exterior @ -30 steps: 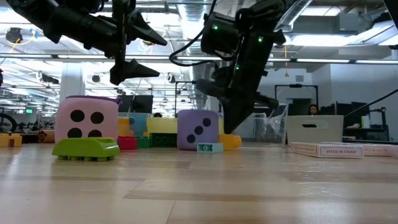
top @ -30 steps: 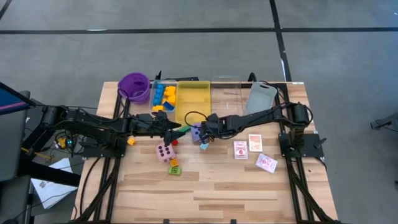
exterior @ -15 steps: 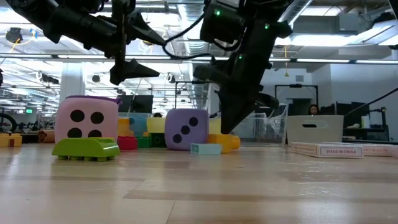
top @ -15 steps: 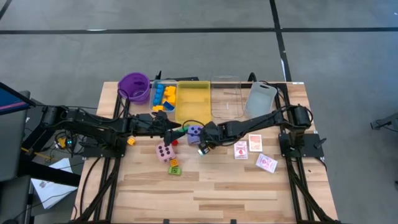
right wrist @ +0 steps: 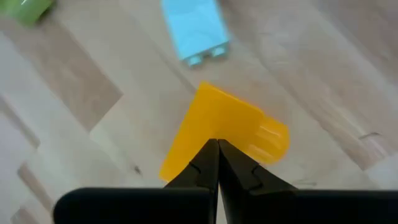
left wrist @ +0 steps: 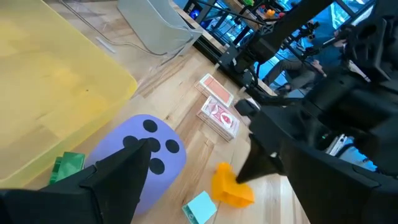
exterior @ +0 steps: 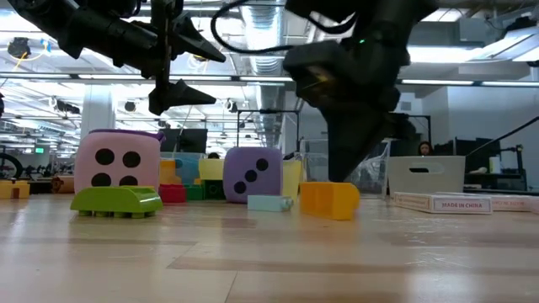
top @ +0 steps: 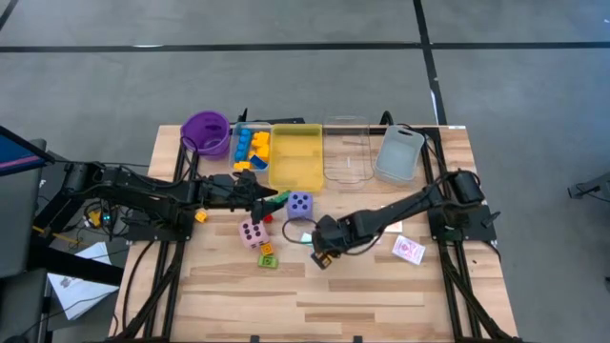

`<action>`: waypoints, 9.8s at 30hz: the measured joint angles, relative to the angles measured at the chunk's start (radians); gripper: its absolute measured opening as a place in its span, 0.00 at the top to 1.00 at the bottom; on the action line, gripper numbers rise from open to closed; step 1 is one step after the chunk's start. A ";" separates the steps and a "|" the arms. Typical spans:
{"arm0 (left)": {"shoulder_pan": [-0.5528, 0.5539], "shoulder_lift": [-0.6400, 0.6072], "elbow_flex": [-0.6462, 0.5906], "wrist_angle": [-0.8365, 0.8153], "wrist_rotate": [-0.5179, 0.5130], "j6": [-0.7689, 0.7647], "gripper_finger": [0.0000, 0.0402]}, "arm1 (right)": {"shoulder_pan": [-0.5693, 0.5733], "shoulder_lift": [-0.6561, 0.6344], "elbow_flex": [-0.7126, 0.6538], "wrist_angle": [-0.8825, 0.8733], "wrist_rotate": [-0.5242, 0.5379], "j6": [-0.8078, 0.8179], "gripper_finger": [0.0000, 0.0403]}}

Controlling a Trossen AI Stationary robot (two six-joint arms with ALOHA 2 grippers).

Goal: Pick & Place Toys
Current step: Put the right yellow stud game piece into the left transparent bin

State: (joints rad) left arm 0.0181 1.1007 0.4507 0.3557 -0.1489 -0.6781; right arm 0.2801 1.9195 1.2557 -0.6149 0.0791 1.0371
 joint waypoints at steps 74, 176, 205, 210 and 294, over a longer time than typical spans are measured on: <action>0.000 0.000 0.001 -0.095 0.000 -0.060 0.13 | 0.101 0.002 -0.001 0.002 0.331 0.159 0.18; 0.050 -0.183 0.001 0.158 0.046 -0.276 0.13 | 0.052 -0.376 0.000 0.123 0.466 -0.125 0.63; -0.104 0.073 0.011 0.438 0.138 -0.902 0.13 | 0.005 -0.425 0.000 0.448 0.461 -0.514 0.65; -0.104 0.135 0.082 0.459 0.132 -0.892 0.13 | 0.005 -0.425 0.000 0.448 0.461 -0.514 0.65; 0.484 0.154 0.187 -0.087 0.372 -0.113 0.71 | 0.089 -0.431 0.001 0.387 0.442 -0.411 0.57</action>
State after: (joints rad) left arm 0.5018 1.2550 0.6376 0.2683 0.2230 -0.7906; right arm 0.3695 1.4887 1.2564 -0.2281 0.5208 0.6262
